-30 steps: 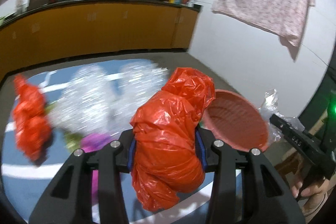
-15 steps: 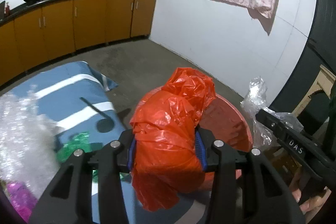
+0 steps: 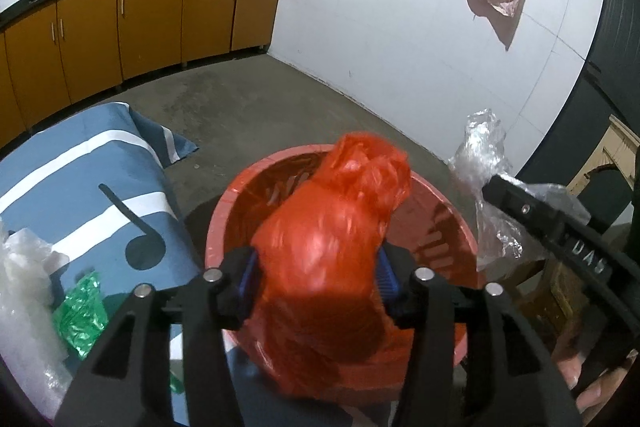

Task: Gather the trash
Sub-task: 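Carry both held items over the orange basket and open both tools, then grasp the pink bag with the left tool while the right tool grasps the green bag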

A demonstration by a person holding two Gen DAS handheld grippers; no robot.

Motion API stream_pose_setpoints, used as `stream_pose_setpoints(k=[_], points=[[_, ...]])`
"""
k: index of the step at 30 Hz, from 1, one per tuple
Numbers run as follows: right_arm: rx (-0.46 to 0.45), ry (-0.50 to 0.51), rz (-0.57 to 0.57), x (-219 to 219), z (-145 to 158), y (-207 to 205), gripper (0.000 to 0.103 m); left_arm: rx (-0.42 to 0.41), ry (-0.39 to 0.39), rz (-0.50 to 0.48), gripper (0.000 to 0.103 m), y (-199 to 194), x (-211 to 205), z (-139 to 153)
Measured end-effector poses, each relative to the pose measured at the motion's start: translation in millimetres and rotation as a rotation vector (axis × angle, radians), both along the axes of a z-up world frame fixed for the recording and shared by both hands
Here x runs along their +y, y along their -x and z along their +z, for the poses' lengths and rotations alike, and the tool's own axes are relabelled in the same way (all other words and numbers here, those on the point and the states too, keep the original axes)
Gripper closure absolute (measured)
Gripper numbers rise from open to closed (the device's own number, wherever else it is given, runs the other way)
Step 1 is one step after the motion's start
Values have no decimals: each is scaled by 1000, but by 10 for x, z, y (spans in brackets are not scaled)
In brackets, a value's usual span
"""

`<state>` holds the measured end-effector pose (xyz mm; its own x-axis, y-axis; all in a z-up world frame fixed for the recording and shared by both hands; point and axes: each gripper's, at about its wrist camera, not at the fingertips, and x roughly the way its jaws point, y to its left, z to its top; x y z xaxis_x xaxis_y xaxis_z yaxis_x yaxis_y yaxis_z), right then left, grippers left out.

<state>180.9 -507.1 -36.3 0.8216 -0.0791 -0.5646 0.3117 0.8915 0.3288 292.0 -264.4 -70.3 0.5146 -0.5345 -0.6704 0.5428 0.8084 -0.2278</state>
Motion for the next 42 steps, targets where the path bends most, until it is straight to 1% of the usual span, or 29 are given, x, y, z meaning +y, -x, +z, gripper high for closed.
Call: stream_pose_setpoints(k=[1,2,3,4,6,7,8,9,11,13,14,16,18,22,26,28,31,34,36,38,40,41,42], points=[[-4,-7,-3,-17,2,3,73,4,0,3,47,-12,11,-13],[-9,-12,-4,-26,-2,15,71,8,2,7,43,-17,29,-22],[-11,-13,-6,-27,1,15,67,10,1,11,41,-23,40,-31],[-15,-10,-7,-29,1,29,64,12,1,16,40,-29,52,-41],[-17,-5,-12,-29,10,38,56,18,0,24,39,-45,77,-48],[-18,-3,-15,-18,23,37,50,20,0,32,39,-47,102,-49],[-20,4,-19,-14,25,48,47,22,4,38,36,-49,125,-44],[-21,21,-28,10,26,84,40,22,6,45,34,-42,155,-33],[-26,51,-32,82,65,83,35,17,8,63,32,-19,216,3],[-31,86,-37,121,89,119,25,-3,5,83,30,38,289,59],[-37,114,-42,168,98,161,22,-19,-1,96,29,76,333,90],[-48,167,-57,242,138,200,11,-67,-10,123,27,201,474,174],[-57,224,-72,332,181,222,7,-106,-21,152,25,316,616,242],[-73,278,-36,563,228,253,6,-183,-36,239,22,611,1021,385],[-80,281,50,805,255,226,6,-242,-54,341,19,880,1477,482],[-82,275,84,936,253,204,6,-269,-72,408,18,1025,1767,512],[-77,259,143,1159,222,146,6,-295,-121,500,18,1178,2158,500],[-66,237,195,1371,168,90,7,-299,-151,584,17,1291,2550,449],[-56,231,237,1545,114,17,7,-286,-163,643,17,1341,2808,406],[-39,233,283,1737,56,-79,10,-261,-174,708,17,1364,3075,350],[-15,240,331,1905,-26,-196,15,-237,-156,751,17,1411,3279,307],[10,248,353,1986,-89,-269,17,-230,-145,762,17,1441,3347,289],[35,250,374,2054,-152,-338,21,-222,-131,772,17,1454,3410,279]])
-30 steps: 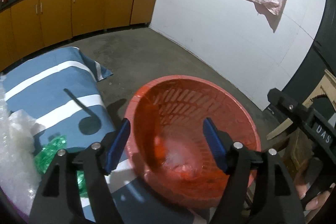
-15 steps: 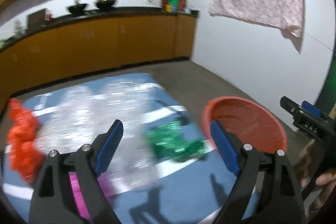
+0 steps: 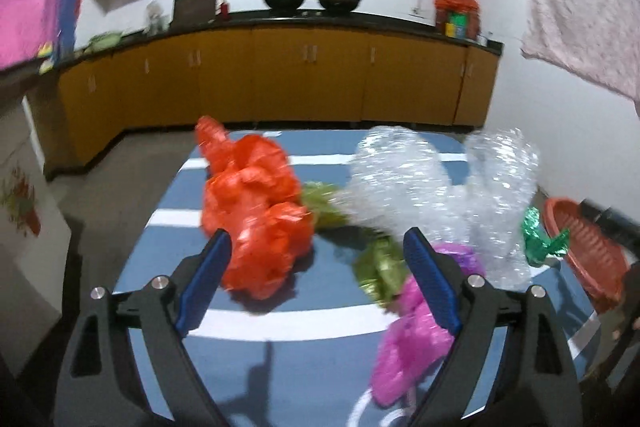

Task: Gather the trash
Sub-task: 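Grasp the pink bag with the left tool while the right tool grasps the green bag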

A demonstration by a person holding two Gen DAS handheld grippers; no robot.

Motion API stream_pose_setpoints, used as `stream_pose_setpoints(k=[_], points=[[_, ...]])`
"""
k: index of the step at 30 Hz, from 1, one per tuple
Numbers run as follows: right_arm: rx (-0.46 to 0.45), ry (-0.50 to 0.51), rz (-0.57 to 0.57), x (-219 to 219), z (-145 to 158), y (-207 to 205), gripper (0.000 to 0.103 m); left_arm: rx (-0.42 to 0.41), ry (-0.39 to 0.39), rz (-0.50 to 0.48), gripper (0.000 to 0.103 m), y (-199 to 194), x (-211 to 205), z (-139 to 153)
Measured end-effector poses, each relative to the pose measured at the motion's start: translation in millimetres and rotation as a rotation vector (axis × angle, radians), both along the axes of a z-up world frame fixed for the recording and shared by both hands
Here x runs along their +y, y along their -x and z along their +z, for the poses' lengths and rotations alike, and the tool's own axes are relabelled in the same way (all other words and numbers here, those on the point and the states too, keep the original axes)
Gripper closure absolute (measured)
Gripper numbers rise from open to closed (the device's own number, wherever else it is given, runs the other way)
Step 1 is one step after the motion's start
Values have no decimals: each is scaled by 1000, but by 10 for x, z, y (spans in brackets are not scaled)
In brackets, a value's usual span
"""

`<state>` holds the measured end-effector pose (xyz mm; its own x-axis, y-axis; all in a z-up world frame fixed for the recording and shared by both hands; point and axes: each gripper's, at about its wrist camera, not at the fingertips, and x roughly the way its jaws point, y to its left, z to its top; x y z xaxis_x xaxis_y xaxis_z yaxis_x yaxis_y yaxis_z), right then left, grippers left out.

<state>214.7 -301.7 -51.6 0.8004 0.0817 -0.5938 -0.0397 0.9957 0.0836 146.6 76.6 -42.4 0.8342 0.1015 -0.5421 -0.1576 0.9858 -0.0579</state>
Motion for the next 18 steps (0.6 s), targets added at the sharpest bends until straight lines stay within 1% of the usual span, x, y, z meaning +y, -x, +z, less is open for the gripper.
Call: stream_pose_setpoints(k=[1,3,8,12,14,15,18], points=[[18,3,10,50,-57,-34,24,0,8,2,17,11,35,-6],[62,17,26,145,-180,-141,25,0,8,-8,17,32,51,-19],[131,41,54,278,-332,-293,27,17,2,-52,17,32,-16,-102],[193,44,69,312,-438,-361,35,34,27,-80,17,24,-57,-201],[214,37,81,316,-476,-372,44,42,37,-92,17,2,-88,-229],[219,38,86,328,-482,-373,50,47,43,-101,17,-9,-112,-243],[211,42,88,342,-473,-320,54,57,45,-130,17,-38,-203,-273]])
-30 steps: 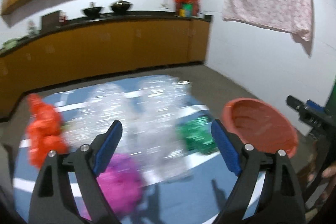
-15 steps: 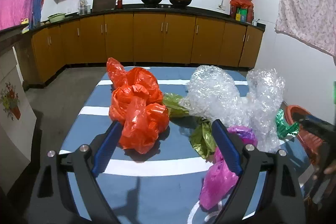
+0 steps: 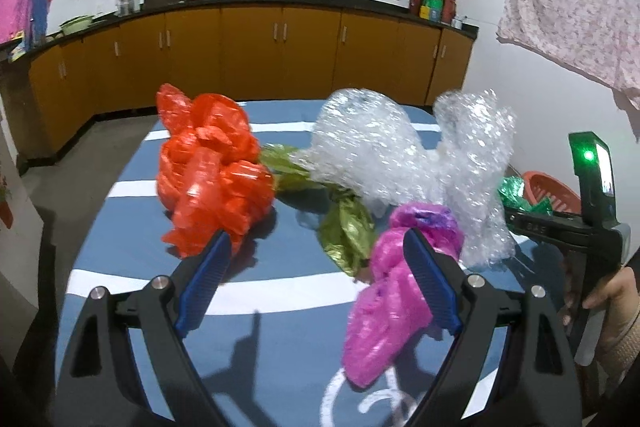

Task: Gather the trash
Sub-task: 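Grasp the pink bag with the left tool while the right tool grasps the green bag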

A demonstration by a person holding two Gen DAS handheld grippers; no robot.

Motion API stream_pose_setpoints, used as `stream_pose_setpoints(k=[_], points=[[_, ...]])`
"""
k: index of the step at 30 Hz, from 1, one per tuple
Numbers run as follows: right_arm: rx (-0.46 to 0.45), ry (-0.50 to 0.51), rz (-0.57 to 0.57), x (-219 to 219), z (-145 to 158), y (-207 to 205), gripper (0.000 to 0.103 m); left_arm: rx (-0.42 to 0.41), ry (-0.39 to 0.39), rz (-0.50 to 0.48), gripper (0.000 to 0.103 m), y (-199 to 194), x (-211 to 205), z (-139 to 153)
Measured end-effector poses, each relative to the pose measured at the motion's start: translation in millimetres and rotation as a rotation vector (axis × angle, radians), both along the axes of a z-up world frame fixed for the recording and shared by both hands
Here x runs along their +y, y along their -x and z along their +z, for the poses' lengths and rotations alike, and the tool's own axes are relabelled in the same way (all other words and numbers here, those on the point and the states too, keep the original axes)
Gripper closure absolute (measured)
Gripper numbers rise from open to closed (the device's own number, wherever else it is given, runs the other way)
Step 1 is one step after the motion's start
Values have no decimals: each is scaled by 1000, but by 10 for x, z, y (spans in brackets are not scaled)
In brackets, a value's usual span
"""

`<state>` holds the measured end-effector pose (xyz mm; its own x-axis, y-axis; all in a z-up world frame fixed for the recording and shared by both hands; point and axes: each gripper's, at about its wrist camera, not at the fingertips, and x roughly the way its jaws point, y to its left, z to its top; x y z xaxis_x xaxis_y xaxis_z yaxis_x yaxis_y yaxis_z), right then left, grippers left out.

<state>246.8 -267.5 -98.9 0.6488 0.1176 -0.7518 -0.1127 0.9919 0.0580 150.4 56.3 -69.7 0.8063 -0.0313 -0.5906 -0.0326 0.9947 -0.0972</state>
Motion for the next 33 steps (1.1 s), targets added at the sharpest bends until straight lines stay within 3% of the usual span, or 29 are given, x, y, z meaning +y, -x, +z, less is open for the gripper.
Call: stream_pose_setpoints(k=[15,21,33], points=[[-31,-62,-84,-410,150,410,55,100,-39,-115,18,-309,-558,-192],[-38,-78,-102,-534,178,504,55,171,-40,-133,33,-426,-664,-363],[-66,-103,-111,-591,287,641,55,130,-29,-156,59,-300,-675,-260]])
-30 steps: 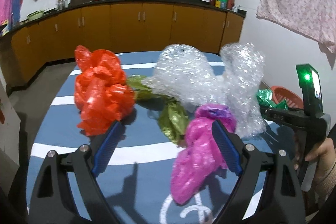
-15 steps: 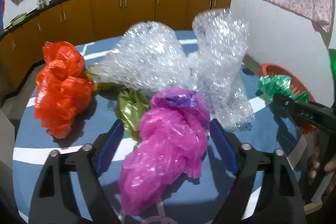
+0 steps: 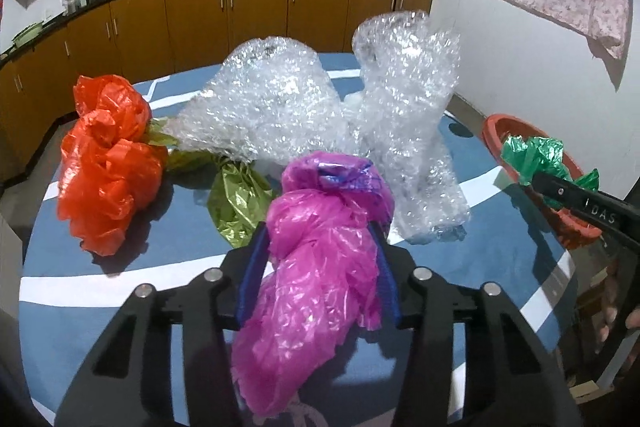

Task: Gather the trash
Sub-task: 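Grasp the pink bag with the left tool while the right tool grasps the green bag, then carry the pink and green bags over the basket and release both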

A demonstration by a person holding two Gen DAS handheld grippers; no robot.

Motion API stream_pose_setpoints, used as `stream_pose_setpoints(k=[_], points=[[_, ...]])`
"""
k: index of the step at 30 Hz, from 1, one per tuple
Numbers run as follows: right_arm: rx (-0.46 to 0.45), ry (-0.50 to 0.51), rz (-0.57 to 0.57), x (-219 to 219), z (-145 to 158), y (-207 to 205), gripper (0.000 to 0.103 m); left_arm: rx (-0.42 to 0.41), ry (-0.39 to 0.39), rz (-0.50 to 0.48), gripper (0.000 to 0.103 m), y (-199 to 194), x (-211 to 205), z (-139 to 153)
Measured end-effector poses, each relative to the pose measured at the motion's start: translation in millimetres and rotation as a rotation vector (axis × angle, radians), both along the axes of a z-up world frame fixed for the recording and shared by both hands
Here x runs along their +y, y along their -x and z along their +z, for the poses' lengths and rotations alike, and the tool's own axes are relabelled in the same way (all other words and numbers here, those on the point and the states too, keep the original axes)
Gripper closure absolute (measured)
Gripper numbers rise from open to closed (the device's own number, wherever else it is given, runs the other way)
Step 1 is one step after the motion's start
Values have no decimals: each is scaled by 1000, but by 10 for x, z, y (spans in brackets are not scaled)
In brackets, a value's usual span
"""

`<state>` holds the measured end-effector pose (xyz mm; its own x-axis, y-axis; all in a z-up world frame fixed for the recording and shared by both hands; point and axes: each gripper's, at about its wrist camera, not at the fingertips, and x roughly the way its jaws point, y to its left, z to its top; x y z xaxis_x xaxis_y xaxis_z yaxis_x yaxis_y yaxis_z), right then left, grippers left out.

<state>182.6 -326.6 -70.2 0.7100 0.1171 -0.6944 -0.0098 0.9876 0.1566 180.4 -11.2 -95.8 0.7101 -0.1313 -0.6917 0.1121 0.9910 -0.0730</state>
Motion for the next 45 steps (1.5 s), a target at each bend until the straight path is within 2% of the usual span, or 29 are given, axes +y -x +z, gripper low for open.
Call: stream_pose_setpoints(k=[18,26,37,45], points=[[-86,3,-18,-63,345,238,56,-112,73,-19,61,228,11,528],[-129,36,-65,-196,478,349,56,-139,88,-71,61,160,-266,687],[-154,64,-145,-469,491,408,56,-137,116,-138,61,25,-643,745],[-167,72,-232,-770,522,400,56,-143,132,-220,61,-146,-1113,775]])
